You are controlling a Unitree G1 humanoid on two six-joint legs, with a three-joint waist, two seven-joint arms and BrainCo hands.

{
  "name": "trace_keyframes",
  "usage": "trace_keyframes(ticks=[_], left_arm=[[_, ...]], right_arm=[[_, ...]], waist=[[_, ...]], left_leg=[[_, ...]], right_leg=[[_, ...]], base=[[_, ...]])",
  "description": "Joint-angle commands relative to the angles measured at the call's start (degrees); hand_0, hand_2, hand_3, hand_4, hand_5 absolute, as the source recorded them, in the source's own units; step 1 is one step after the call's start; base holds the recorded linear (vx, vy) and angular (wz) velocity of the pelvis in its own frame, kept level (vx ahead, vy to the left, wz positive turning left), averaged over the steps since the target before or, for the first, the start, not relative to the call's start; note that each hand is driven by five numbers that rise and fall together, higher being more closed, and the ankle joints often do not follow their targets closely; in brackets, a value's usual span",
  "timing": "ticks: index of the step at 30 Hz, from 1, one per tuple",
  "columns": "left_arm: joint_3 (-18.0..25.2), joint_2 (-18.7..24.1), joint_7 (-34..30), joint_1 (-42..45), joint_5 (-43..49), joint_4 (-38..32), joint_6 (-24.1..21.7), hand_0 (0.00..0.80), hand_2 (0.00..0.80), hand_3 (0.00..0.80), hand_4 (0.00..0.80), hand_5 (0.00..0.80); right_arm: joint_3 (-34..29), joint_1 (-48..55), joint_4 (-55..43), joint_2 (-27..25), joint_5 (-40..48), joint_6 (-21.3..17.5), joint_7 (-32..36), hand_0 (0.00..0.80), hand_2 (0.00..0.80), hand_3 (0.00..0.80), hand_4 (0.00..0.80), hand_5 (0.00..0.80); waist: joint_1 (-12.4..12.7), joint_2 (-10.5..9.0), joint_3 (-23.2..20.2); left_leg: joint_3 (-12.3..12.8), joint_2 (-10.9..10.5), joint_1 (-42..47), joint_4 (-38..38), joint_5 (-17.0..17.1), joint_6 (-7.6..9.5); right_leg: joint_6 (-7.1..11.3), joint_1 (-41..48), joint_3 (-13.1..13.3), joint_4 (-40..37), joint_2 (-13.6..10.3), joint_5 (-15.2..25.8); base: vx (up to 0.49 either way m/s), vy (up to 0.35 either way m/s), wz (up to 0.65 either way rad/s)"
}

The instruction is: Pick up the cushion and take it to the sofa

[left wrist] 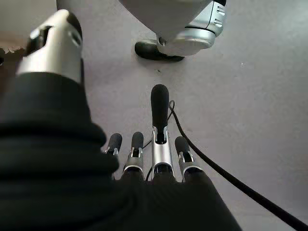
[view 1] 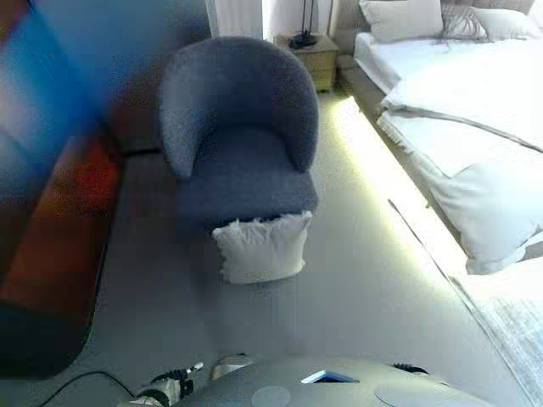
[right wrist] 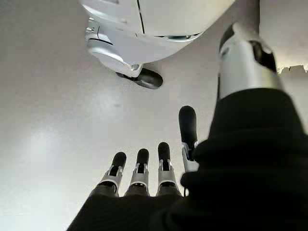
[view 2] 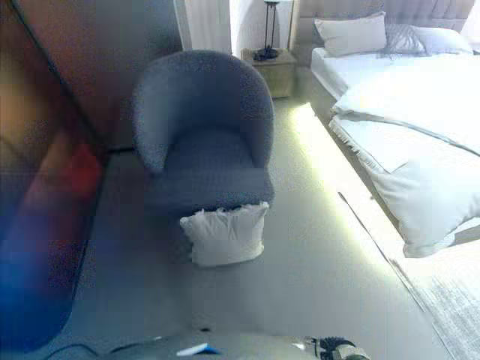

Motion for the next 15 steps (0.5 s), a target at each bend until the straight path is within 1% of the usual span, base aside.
trace_keyframes(ticks=[1, 3, 15], left_arm=[[0.8, -0.9, 0.4, -3.9, -0.5, 4.3, 0.5, 0.0, 0.0, 0.0, 0.0, 0.0], [0.9, -0.9, -0.4, -3.9, -0.8, 4.3, -0.6, 0.0, 0.0, 0.0, 0.0, 0.0], [0.6, -0.8, -0.1, -4.2, 0.4, 4.1, -0.6, 0.0, 0.0, 0.0, 0.0, 0.0]], right_arm=[[0.8, -4.2, 3.2, -0.3, -0.5, -0.3, -0.4, 0.0, 0.0, 0.0, 0.0, 0.0], [0.7, -4.2, 3.2, -0.3, -0.6, -0.3, -0.3, 0.0, 0.0, 0.0, 0.0, 0.0], [0.6, -4.3, 3.1, -0.3, 0.4, -0.2, -1.0, 0.0, 0.0, 0.0, 0.0, 0.0]], waist=[[-0.3, -0.83, 1.8], [-0.3, -0.84, 1.8], [-0.4, -0.85, 1.9]], left_leg=[[0.4, -1.1, 1.7, 0.3, -6.8, 2.09], [0.4, -1.2, 1.7, 0.3, -6.9, 2.08], [0.5, -1.2, 1.8, 0.3, -6.9, 2.16]], right_leg=[[0.39, 0.5, -2.2, 0.3, -0.1, -2.9], [0.41, 0.5, -2.1, 0.3, -0.1, -2.9], [0.4, 0.5, -2.1, 0.3, 0.1, -2.8]], base=[[0.0, 0.0, 0.0], [0.0, 0.0, 0.0], [0.001, -0.006, 0.0]])
